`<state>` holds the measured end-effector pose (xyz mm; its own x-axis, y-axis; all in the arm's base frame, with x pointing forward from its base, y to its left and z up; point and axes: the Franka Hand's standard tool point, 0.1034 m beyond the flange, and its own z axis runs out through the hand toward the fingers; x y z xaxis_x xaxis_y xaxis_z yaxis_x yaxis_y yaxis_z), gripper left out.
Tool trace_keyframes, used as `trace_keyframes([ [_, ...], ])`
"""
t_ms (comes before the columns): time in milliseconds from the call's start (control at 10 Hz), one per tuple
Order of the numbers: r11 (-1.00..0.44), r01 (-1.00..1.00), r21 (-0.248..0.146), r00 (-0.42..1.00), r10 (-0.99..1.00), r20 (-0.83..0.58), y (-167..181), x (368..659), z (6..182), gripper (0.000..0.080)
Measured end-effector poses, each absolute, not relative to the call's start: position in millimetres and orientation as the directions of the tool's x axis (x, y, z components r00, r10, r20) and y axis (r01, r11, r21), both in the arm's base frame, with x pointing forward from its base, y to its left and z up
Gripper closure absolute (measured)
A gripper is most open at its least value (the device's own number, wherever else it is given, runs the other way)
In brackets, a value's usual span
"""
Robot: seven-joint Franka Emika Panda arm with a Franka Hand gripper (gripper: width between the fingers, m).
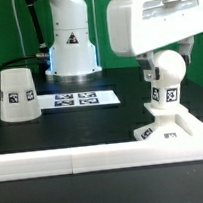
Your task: Assemble lamp
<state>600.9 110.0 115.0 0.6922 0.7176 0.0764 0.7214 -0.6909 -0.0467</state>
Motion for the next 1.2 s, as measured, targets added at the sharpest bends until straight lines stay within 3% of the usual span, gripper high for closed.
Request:
trace_keyframes([
  [300,-0.420,0.907,-0.001,0.419,0.905,0.067,110.4,605.1,117.8,0.0101],
  [500,-0.330,0.944,0.015,0.328,0.943,0.056,109.1,605.6,117.7,0.0101],
  [800,-0.311,0.950,0.025,0.309,0.949,0.057,107.7,605.7,116.0,0.0101],
  [1000,-0.315,0.949,0.025,0.313,0.948,0.057,107.2,605.8,116.1,0.0148],
  [1100,-0.315,0.949,0.025,0.313,0.948,0.057,106.9,605.8,116.0,0.0223],
  [1200,-0.327,0.945,0.024,0.326,0.944,0.058,106.8,605.8,116.0,0.0223],
])
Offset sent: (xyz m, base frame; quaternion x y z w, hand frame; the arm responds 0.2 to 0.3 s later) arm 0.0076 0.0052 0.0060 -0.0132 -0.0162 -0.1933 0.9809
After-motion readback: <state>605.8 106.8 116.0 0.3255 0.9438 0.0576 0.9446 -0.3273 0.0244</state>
